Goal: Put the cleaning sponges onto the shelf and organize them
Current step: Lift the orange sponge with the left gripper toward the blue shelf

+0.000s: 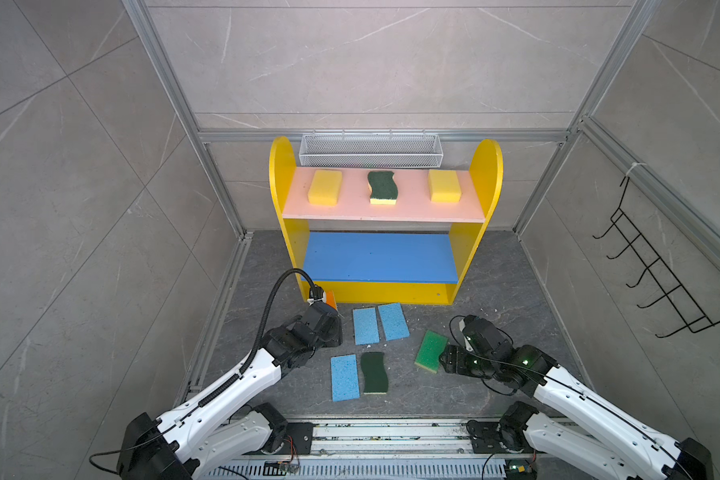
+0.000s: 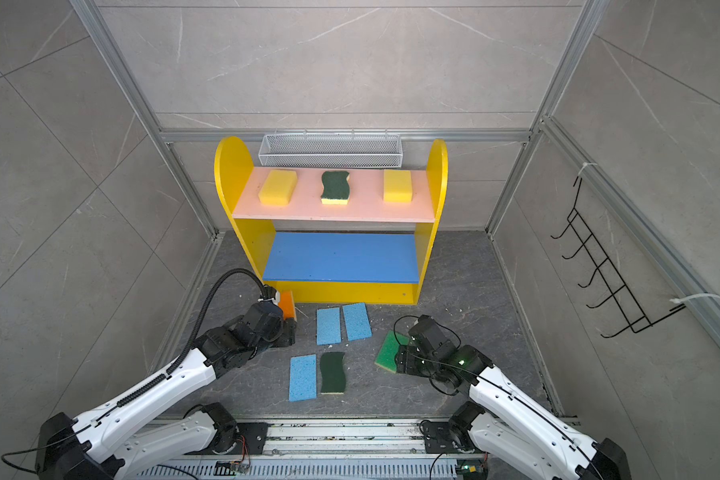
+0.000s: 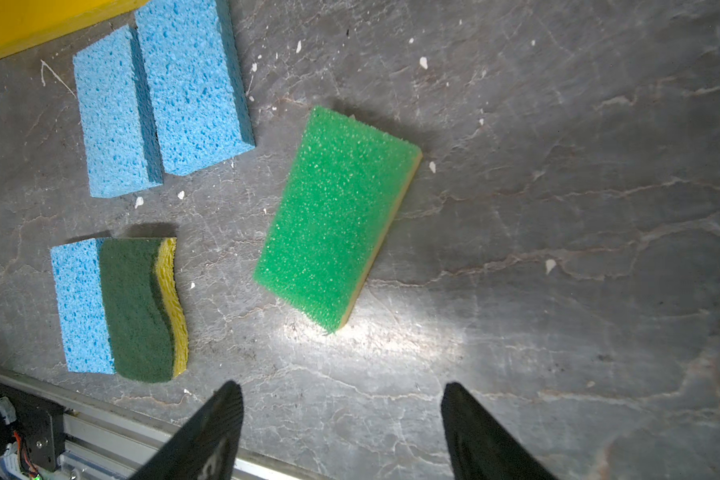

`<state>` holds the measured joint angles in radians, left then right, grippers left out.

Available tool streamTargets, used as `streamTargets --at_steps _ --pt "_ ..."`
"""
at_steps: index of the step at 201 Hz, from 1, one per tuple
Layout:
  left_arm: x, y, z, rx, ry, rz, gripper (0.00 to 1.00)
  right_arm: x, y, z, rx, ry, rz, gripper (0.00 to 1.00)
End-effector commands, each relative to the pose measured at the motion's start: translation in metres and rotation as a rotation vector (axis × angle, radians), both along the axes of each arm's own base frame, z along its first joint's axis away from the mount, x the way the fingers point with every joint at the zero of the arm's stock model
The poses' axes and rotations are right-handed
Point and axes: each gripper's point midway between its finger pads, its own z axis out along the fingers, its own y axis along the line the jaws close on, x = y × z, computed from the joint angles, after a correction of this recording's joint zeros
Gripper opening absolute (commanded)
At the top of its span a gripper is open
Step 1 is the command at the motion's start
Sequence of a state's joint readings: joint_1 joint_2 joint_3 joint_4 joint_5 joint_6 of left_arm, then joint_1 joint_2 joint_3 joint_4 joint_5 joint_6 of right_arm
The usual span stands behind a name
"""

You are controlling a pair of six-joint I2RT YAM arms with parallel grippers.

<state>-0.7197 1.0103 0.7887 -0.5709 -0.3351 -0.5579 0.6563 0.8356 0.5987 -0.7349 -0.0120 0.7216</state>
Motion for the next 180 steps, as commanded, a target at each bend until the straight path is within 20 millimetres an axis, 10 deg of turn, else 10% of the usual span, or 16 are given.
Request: streamTargets --at_steps 1,81,180 --pt "0.014 -0.009 0.022 0.071 -0.077 -0.097 0.68 -0.001 -0.003 -0.003 -0.018 -0.008 0.009 0.77" --pt "0.101 -0.015 0.061 0.109 -0.241 -0.023 0.69 -0.004 -0.008 -0.003 -0.037 -0.010 0.011 0.77" --pt "0.156 -0.006 0.066 0.149 -0.289 0.000 0.68 0.000 -0.003 -0.005 -0.048 0.013 0.022 0.77"
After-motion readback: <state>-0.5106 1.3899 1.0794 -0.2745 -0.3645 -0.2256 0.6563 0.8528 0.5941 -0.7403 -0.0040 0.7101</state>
